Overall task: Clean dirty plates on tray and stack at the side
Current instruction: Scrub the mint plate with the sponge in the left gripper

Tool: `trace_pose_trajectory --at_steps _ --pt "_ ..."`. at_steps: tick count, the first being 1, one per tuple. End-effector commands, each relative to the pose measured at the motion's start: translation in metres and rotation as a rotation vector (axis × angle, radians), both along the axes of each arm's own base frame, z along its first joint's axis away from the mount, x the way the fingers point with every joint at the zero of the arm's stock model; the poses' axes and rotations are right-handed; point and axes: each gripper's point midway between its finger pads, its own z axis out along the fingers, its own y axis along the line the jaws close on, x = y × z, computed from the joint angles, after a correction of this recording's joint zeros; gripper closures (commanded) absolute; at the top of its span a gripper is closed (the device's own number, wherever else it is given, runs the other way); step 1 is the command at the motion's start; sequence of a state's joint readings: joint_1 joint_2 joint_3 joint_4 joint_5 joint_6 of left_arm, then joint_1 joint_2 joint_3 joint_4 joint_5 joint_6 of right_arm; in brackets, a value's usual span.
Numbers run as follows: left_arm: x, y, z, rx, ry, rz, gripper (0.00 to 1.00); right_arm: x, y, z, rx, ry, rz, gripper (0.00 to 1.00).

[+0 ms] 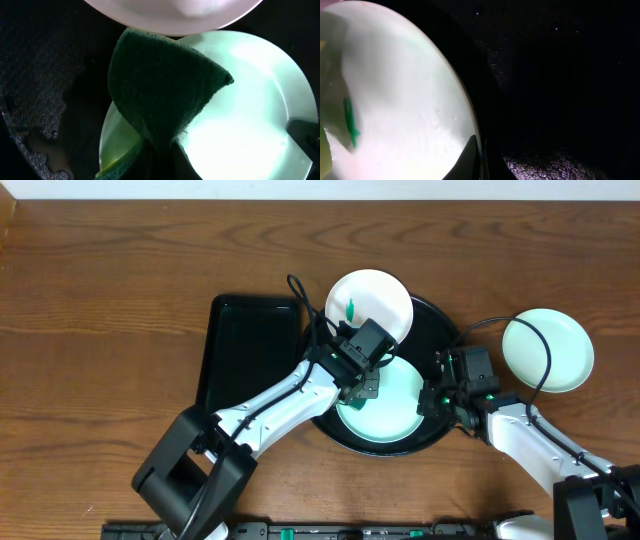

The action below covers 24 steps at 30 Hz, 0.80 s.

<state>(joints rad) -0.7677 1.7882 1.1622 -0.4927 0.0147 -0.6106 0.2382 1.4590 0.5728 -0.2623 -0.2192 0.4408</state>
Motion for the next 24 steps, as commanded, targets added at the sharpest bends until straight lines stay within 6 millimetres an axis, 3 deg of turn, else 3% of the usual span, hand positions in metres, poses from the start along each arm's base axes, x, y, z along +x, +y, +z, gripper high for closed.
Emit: trace_pose_trajectory --at_steps 1,24 --pt "0.005 0.000 0.001 0.009 -0.018 0.022 0.92 -0.002 0.001 -0.003 -0.013 -0.001 0.008 0.99" --pt "0.000 0.005 -0.018 0.012 -0.015 0.022 0.92 -0.001 0.001 -0.002 -0.011 -0.005 0.008 0.99"
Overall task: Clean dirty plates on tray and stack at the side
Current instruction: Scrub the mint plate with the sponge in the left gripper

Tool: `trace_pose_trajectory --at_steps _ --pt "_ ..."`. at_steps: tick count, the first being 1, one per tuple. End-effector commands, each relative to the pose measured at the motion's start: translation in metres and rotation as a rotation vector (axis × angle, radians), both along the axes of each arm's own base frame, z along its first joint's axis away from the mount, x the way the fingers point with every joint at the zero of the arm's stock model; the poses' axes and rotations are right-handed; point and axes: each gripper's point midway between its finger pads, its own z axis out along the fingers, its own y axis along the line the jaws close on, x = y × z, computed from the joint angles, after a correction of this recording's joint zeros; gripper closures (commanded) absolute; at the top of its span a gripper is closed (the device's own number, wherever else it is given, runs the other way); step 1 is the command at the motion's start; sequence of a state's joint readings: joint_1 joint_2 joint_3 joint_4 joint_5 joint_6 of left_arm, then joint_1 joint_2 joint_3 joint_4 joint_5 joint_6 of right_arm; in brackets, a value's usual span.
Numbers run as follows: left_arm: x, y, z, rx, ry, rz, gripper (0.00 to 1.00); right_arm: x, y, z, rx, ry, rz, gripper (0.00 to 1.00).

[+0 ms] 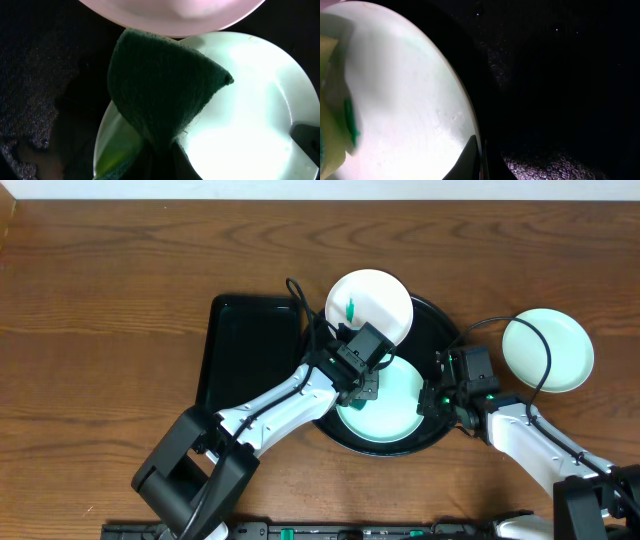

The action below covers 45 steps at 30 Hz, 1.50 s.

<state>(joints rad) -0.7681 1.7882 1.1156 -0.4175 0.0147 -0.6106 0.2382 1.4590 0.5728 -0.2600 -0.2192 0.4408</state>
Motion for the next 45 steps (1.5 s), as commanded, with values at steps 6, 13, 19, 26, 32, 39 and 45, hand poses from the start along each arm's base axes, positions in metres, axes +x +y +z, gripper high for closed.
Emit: trace_pose_trajectory --at_steps 6,13,19,26,32,39,45 --pt "-0.005 0.009 -0.027 0.062 0.042 0.021 0.92 -0.002 0.001 -0.003 -0.012 -0.002 0.008 0.99" --pt "-0.020 0.008 -0.058 0.075 0.147 -0.001 0.92 -0.002 0.001 -0.002 -0.012 -0.003 0.008 0.99" --pt "-0.041 -0.020 -0.050 -0.076 0.266 -0.065 0.92 -0.002 0.001 -0.002 -0.012 -0.003 0.008 0.99" --pt "-0.044 -0.055 -0.020 -0.275 0.283 -0.144 0.93 -0.002 0.001 -0.002 -0.012 -0.003 0.008 0.99" --pt "-0.034 -0.063 0.009 -0.354 0.221 -0.164 0.93 -0.002 0.001 -0.002 -0.012 -0.003 0.008 0.99" --pt "-0.007 -0.043 0.067 -0.411 0.073 -0.135 0.93 -0.002 0.001 -0.002 -0.012 -0.003 0.008 0.99" --pt "0.002 -0.008 0.086 -0.305 -0.025 -0.041 0.92 -0.002 0.001 -0.002 -0.012 -0.004 0.008 0.99"
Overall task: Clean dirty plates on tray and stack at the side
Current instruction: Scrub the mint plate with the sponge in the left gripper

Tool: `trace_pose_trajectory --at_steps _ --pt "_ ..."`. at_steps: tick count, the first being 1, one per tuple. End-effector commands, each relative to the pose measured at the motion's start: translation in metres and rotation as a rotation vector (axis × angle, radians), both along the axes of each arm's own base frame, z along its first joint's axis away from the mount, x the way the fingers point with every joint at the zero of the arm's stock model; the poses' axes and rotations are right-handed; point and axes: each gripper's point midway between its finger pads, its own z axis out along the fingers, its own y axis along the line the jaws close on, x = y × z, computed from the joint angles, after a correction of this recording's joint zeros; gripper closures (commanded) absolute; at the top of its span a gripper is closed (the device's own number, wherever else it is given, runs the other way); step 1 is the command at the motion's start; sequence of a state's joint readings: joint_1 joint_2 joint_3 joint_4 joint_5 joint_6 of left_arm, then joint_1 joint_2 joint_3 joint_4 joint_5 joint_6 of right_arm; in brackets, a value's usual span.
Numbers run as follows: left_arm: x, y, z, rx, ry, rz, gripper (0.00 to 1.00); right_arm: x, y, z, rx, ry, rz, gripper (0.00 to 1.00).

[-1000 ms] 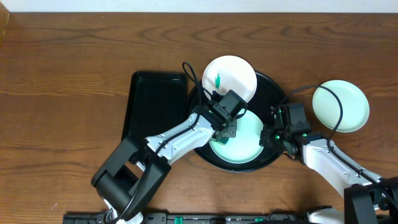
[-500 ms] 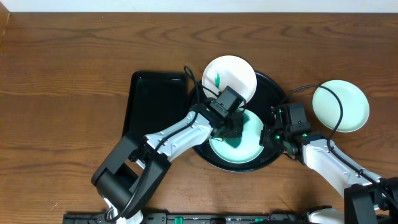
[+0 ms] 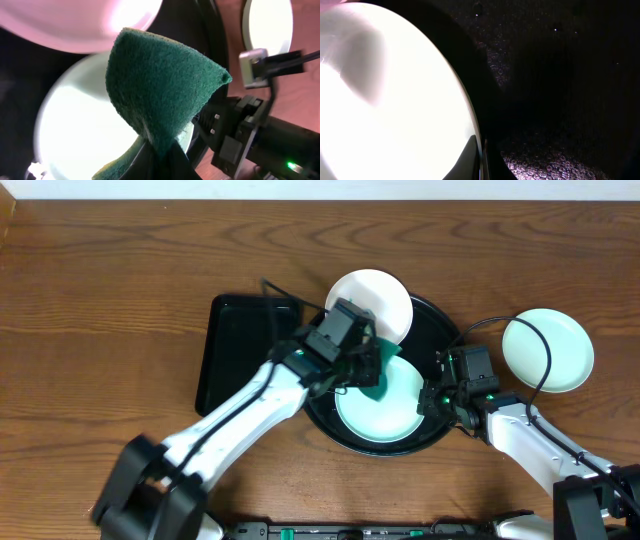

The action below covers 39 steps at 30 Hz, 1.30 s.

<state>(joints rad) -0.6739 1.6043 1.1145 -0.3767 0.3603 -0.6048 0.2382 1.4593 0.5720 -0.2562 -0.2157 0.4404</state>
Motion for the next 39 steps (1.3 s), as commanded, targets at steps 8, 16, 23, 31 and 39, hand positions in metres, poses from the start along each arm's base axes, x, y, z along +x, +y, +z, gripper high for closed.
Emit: trace_pose_trajectory --at_steps 8,16,23,31,39 --pt "-0.010 0.029 -0.042 0.182 0.090 0.049 0.93 -0.002 0.002 -0.002 -0.008 -0.003 0.009 0.99" --pt "-0.008 0.027 -0.076 0.217 0.156 0.078 0.92 -0.002 0.002 -0.002 -0.009 -0.003 0.009 0.99" --pt "0.006 0.046 -0.099 0.342 0.114 0.139 0.93 -0.002 0.002 -0.002 -0.008 -0.003 0.009 0.99" --pt "-0.012 0.033 -0.126 0.368 0.169 0.086 0.92 -0.002 0.002 -0.002 -0.008 -0.003 0.009 0.99" --pt "-0.040 0.011 -0.138 0.283 0.309 0.011 0.93 -0.002 0.002 -0.002 -0.008 -0.002 0.009 0.99"
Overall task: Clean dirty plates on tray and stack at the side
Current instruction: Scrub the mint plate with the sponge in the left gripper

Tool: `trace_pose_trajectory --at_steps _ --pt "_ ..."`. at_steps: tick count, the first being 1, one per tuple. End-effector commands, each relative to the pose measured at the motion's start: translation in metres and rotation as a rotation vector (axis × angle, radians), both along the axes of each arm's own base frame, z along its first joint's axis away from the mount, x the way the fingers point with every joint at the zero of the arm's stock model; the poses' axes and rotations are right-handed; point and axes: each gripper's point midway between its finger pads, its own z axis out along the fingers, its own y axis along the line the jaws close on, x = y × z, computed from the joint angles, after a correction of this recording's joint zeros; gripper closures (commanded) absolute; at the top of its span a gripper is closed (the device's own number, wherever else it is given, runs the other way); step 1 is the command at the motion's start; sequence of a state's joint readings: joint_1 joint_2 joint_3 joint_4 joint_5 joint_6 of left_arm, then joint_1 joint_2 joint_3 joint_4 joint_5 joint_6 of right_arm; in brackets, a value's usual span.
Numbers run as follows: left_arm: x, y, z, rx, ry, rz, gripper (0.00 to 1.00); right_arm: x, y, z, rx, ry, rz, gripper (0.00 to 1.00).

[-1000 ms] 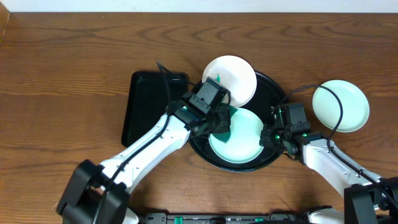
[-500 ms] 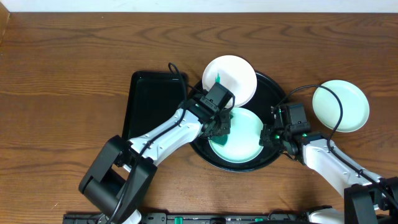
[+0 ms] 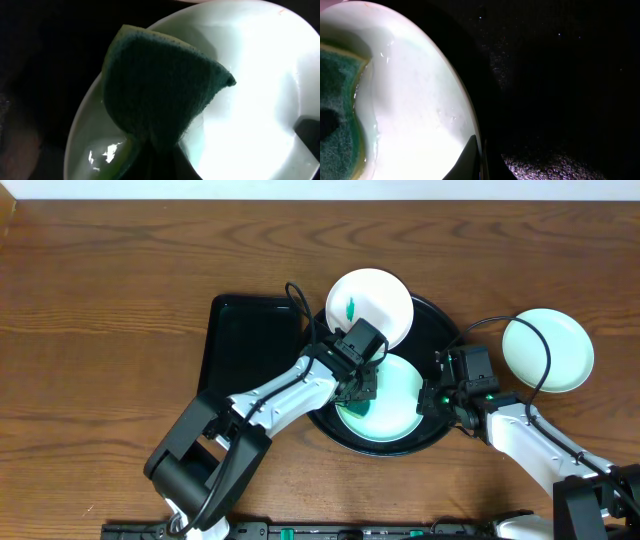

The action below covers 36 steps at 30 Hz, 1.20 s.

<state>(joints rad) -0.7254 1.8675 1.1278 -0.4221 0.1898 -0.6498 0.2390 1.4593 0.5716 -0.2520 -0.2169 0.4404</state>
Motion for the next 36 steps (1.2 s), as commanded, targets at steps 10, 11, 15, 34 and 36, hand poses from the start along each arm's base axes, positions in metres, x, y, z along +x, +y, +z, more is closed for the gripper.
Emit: trace_pose_trajectory --at_steps 10,11,15,34,36 --pt "-0.054 -0.064 0.005 -0.376 0.308 -0.149 0.93 -0.002 0.001 -0.002 -0.010 0.001 0.008 0.99" --pt "-0.052 -0.066 0.006 -0.382 0.300 -0.149 0.93 -0.002 0.001 -0.002 -0.010 0.001 0.008 0.99" --pt "-0.044 -0.071 0.020 -0.412 0.256 -0.155 0.93 -0.002 0.001 -0.002 -0.010 0.001 0.008 0.99" --pt "0.004 0.006 0.040 -0.022 -0.088 0.043 0.91 -0.002 0.001 -0.002 -0.013 -0.002 0.017 0.99" --pt "0.005 0.010 0.035 0.004 -0.092 0.051 0.91 -0.002 0.001 -0.002 -0.013 -0.002 0.017 0.99"
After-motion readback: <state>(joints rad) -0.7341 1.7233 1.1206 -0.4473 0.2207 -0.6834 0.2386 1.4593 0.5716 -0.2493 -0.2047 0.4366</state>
